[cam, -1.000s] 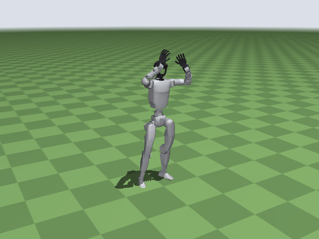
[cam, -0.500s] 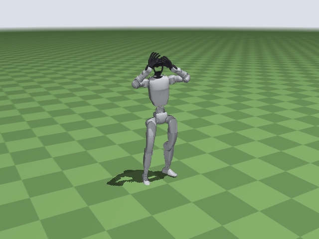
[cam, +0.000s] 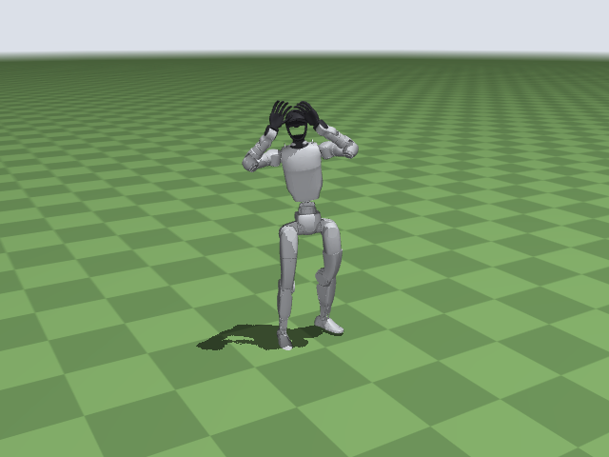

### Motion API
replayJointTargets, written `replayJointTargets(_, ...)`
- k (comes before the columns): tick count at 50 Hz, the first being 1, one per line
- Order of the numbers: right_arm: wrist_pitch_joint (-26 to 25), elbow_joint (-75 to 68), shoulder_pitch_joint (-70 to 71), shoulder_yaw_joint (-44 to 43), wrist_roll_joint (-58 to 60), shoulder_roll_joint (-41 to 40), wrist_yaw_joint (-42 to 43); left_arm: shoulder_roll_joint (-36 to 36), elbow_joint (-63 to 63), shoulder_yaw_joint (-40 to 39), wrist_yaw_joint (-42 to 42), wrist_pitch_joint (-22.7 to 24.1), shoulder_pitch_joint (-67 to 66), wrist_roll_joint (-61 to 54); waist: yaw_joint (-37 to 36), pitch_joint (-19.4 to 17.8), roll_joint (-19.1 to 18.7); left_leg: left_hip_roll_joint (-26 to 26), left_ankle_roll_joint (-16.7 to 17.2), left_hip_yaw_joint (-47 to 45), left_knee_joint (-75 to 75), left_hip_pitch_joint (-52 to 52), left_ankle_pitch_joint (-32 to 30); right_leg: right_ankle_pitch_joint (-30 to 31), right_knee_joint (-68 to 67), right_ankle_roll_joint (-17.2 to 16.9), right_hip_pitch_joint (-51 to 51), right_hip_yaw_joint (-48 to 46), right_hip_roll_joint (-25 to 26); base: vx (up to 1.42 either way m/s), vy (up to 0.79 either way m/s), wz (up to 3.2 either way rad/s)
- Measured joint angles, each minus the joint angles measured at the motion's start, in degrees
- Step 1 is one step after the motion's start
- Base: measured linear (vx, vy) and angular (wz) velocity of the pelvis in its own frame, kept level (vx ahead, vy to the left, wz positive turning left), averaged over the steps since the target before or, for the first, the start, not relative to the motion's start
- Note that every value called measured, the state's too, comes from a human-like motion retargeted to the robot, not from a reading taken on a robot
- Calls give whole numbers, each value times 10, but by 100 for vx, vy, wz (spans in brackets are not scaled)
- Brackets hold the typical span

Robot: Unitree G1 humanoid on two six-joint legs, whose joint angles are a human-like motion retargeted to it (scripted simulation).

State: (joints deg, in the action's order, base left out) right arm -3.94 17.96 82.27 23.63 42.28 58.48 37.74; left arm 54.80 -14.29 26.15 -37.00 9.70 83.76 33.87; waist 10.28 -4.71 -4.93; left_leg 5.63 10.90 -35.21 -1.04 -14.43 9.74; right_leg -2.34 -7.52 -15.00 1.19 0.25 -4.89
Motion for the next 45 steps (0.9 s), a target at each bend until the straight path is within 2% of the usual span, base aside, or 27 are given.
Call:
replayJointTargets(2,-32,-121,136,104,-4,-19,24,-27,145,92,-35,-35,134,5,-4,13,-5,7,9,-4,1,-1,-4,4,4,0,1,-1,8,6,-10,-12)
replayJointTargets(5,-58,-318,287,222,-76,-80,40,-71,371,201,-35,-61,287,-68,-5,23,-11,13,17,-5,2,-4,-7,5,7,0,6,-5,15,3,-4,0)
replayJointTargets(7,-60,-430,339,260,-137,-121,42,-94,483,249,-23,-56,344,-126,-4,22,-12,15,18,-3,1,-6,-7,4,6,0,9,-8,15,0,0,0)
replayJointTargets(10,-53,-498,353,269,-194,-147,51,-107,525,278,-20,-43,357,-168,-6,17,-8,16,15,1,-3,-8,-5,2,5,0,14,-10,14,0,0,0)
replayJointTargets(12,-43,-447,328,256,-193,-116,67,-103,448,248,-33,-29,316,-169,-9,5,0,14,9,7,-7,-8,-3,-2,2,0,17,-13,10,1,0,11)
replayJointTargets(14,-34,-320,260,209,-151,-55,63,-96,296,167,-34,-15,216,-145,-16,-9,6,11,1,14,-10,-8,0,-6,-3,0,19,-16,5,2,2,24)
replayJointTargets(17,3,-95,84,63,-70,20,9,-80,16,2,26,35,-10,-109,-12,-34,14,4,-12,27,-15,-3,5,-13,-12,1,17,-22,-6,0,4,31)
replayJointTargets(19,37,6,-28,-33,-55,19,-34,-81,-113,-72,57,65,-129,-108,1,-52,19,4,-17,35,-17,4,5,-16,-18,6,12,-27,-9,-1,-1,28)
replayJointTargets(21,51,51,-82,-80,-52,0,-52,-90,-166,-104,56,71,-181,-106,11,-58,25,5,-18,38,-19,10,4,-17,-21,12,6,-30,-9,-1,-1,9)
replayJointTargets(23,37,48,-73,-83,-32,-3,-48,-77,-157,-110,42,50,-165,-94,13,-48,29,6,-17,38,-19,15,2,-16,-24,16,0,-31,-8,0,0,0)
replayJointTargets(25,0,-8,0,-34,-7,6,-18,-47,-81,-71,20,6,-83,-72,6,-27,31,6,-14,34,-16,20,-2,-15,-27,14,-9,-30,-8,0,0,0)
replayJointTargets(29,-60,-275,226,173,-61,-36,80,-95,220,103,-31,-50,141,-60,-30,12,31,6,-6,20,-4,16,-11,-6,-17,0,-12,-23,-2,3,-4,-24)
replayJointTargets(32,-64,-458,311,269,-146,-86,115,-135,415,196,-43,-60,235,-109,-51,25,32,13,-1,11,4,6,-17,0,-5,0,-3,-21,10,3,-9,-21)
replayJointTargets(35,-53,-512,316,293,-182,-102,119,-158,480,209,-49,-51,245,-147,-57,20,36,15,-5,12,2,1,-16,0,-2,0,5,-21,11,0,0,0)
replayJointTargets(37,-48,-444,276,257,-151,-80,130,-155,421,161,-62,-42,203,-132,-55,4,40,14,-10,17,-5,-1,-11,-5,-9,0,9,-23,6,0,1,10)
replayJointTargets(40,-46,-237,129,137,-53,-23,102,-132,217,42,-45,-16,52,-89,-51,-17,45,11,-21,27,-18,0,-3,-16,-25,3,10,-26,-2,0,2,14)
replayJointTargets(43,18,-32,-81,-32,-9,-12,28,-104,12,-71,10,38,-128,-81,-43,-52,48,13,-28,35,-25,2,2,-23,-35,12,9,-30,-2,0,0,0)
replayJointTargets(45,75,52,-181,-105,-28,-25,-6,-95,-67,-114,34,69,-202,-87,-38,-68,49,13,-30,39,-27,5,3,-25,-38,15,7,-32,-3,0,0,0)
